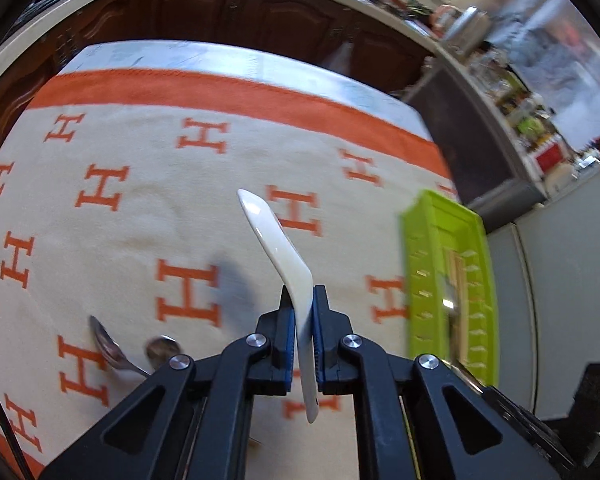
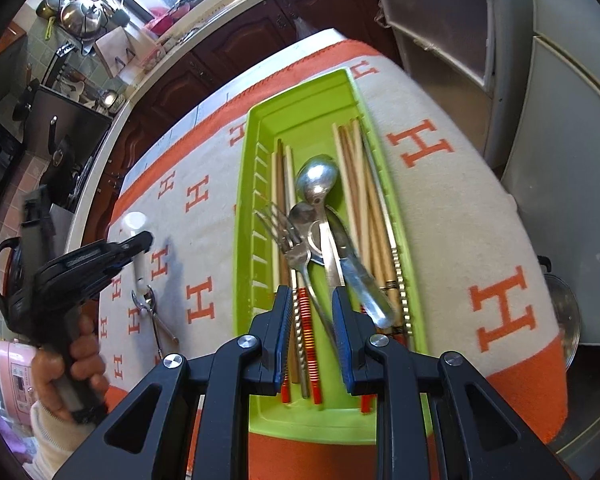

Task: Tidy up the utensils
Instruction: 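Carry the white ceramic spoon into the green tray and open the left gripper, then move both grippers back over the two spoons left on the cloth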

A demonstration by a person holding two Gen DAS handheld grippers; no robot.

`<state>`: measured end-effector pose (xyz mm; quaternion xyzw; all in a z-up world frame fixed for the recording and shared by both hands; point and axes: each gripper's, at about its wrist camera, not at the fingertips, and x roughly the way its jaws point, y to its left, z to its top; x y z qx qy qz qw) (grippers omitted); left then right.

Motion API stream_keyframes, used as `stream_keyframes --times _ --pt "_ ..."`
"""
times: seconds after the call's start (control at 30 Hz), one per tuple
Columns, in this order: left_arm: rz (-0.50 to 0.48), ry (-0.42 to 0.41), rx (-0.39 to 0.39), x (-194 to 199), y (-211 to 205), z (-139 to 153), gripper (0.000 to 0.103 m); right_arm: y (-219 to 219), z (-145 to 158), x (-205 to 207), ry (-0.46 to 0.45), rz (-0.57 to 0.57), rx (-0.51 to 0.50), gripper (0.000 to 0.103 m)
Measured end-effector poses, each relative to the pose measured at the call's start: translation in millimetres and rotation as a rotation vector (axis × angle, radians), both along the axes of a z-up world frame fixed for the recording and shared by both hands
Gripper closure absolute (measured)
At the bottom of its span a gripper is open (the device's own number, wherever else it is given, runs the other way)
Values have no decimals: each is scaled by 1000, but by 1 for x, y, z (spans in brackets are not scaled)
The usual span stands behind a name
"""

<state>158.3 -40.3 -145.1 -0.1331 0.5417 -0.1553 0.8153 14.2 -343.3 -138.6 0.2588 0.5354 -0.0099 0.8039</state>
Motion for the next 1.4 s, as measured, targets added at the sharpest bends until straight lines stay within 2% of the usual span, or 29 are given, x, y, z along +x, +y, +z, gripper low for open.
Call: stream_keyframes --times 0.2,0.3,0.47,0.6,0.7,0.77,0.9,0.97,1.07,1.23,1.4 --pt "-220 -39 -34 -33 -68 37 98 -16 2 -17 -7 -51 -5 82" --pt "-317 -22 -35 -51 -99 36 98 -25 5 -30 -17 -80 -15 80" --pt "-429 22 -2 -75 -142 23 97 -36 14 -51 -49 -119 -45 68" --pt "-477 52 43 -84 -157 12 97 -41 23 -65 -80 -132 -66 67" --pt "-478 68 50 -87 -157 8 93 -43 26 -74 -96 -146 -78 66" --pt "-457 55 55 -88 -151 12 79 -44 28 -76 -96 -148 -78 65" --pt "-414 16 44 -88 -139 23 64 -43 29 -80 -90 -146 -75 64" --pt "-385 -4 42 -89 -128 29 52 -42 29 -81 -92 -143 -73 62" --pt "-354 -30 41 -92 -111 37 48 -38 29 -80 -93 -138 -75 57" --pt "-313 -79 80 -100 -82 45 37 -24 33 -75 -92 -99 -91 57" --pt "-235 -108 134 -104 -48 52 30 5 45 -68 -119 -25 -156 51"
